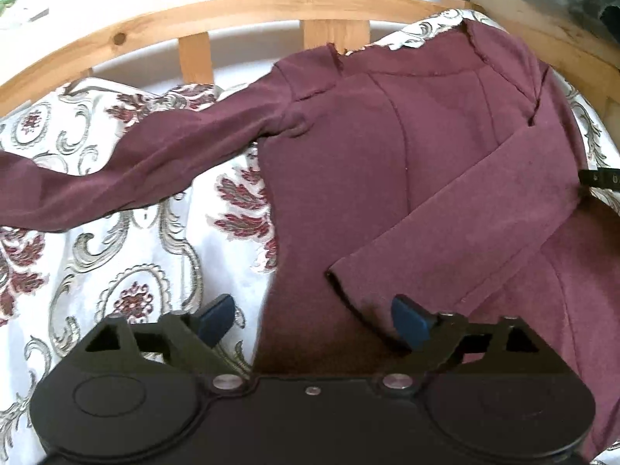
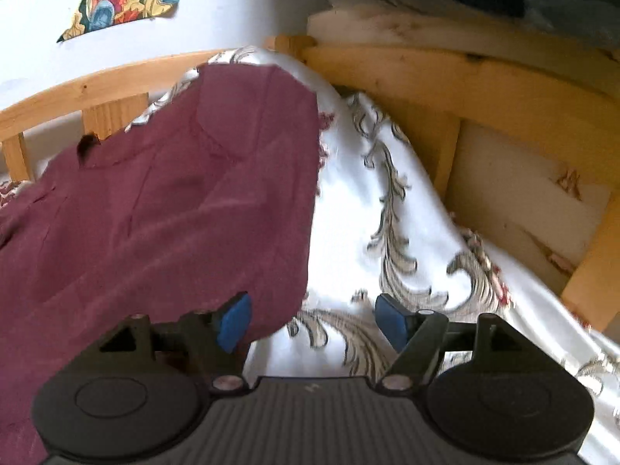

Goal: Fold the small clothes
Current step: 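Reach the left tool to the other sleeve cuff and grasp it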

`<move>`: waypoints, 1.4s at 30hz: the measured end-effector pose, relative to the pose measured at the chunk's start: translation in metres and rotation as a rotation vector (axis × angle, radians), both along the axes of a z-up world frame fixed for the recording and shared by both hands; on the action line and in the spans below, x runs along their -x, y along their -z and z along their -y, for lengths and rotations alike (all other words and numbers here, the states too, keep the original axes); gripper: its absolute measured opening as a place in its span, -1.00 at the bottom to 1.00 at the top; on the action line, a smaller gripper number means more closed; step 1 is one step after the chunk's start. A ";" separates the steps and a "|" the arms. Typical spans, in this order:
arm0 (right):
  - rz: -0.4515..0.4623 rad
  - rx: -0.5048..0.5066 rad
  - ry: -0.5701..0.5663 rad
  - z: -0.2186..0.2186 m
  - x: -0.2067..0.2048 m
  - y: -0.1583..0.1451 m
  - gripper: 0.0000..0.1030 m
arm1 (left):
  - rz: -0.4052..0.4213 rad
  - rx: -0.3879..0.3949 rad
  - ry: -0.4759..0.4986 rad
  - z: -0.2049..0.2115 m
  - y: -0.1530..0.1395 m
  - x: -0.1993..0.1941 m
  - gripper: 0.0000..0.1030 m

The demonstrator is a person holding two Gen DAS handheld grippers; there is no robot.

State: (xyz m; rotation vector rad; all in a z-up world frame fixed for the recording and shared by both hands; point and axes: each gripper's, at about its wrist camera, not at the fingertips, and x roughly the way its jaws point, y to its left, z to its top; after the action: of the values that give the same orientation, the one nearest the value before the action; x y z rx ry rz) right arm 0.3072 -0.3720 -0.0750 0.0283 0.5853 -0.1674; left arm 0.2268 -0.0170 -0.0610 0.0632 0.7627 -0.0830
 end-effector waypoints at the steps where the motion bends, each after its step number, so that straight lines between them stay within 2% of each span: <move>1: 0.017 -0.033 0.016 0.001 0.004 -0.004 0.51 | 0.004 0.002 -0.009 -0.002 -0.002 0.002 0.83; 4: 0.067 -0.050 0.016 -0.007 0.020 -0.017 0.76 | 0.030 0.020 -0.056 -0.013 -0.010 0.007 0.98; 6: 0.118 -0.046 0.005 -0.021 0.038 -0.030 0.88 | 0.050 0.034 -0.094 -0.026 -0.015 0.010 0.98; 8: 0.157 -0.090 -0.005 -0.034 0.058 -0.041 1.00 | 0.059 0.046 -0.146 -0.042 -0.017 0.011 0.98; 12: 0.203 -0.226 -0.043 -0.067 0.092 -0.051 1.00 | 0.101 0.062 -0.289 -0.086 -0.025 0.012 0.98; 14: 0.203 -0.268 -0.118 -0.086 0.104 -0.050 1.00 | 0.122 0.047 -0.349 -0.109 -0.030 0.009 0.98; 16: 0.209 -0.251 -0.198 -0.105 0.112 -0.046 1.00 | 0.138 0.037 -0.415 -0.137 -0.036 0.005 0.98; 19: 0.214 -0.172 -0.278 -0.128 0.119 -0.037 1.00 | 0.198 0.038 -0.496 -0.184 -0.046 -0.001 0.98; 24: 0.171 -0.146 -0.329 -0.146 0.125 -0.020 1.00 | 0.314 0.028 -0.563 -0.249 -0.070 -0.018 0.98; 29: 0.164 -0.146 -0.371 -0.152 0.122 -0.007 1.00 | 0.289 0.009 -0.578 -0.289 -0.077 -0.053 0.96; 32: 0.133 -0.147 -0.389 -0.156 0.117 0.005 1.00 | 0.282 -0.048 -0.598 -0.294 -0.075 -0.073 0.85; 34: 0.101 -0.140 -0.381 -0.158 0.113 0.015 1.00 | 0.279 -0.050 -0.564 -0.294 -0.073 -0.082 0.81; 36: 0.069 -0.140 -0.376 -0.157 0.111 0.022 1.00 | 0.264 -0.066 -0.527 -0.290 -0.071 -0.088 0.51; 37: 0.055 -0.141 -0.373 -0.157 0.110 0.024 1.00 | 0.247 -0.086 -0.521 -0.287 -0.070 -0.092 0.08; 38: 0.048 -0.146 -0.371 -0.157 0.110 0.026 1.00 | 0.227 -0.110 -0.524 -0.284 -0.069 -0.096 -0.58; 39: 0.045 -0.151 -0.370 -0.156 0.110 0.026 1.00 | 0.207 -0.130 -0.529 -0.282 -0.069 -0.100 -0.84; 40: 0.045 -0.152 -0.368 -0.156 0.110 0.026 1.00 | 0.200 -0.138 -0.535 -0.281 -0.070 -0.101 -0.90; 42: 0.055 -0.148 -0.364 -0.154 0.111 0.024 1.00 | 0.266 -0.132 -0.547 -0.277 -0.077 -0.093 -0.92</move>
State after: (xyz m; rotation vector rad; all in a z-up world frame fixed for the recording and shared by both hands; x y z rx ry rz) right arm 0.1960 -0.2180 -0.0985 0.0688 0.5378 0.2302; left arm 0.3197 0.2601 0.0155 -0.0109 0.4976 0.4882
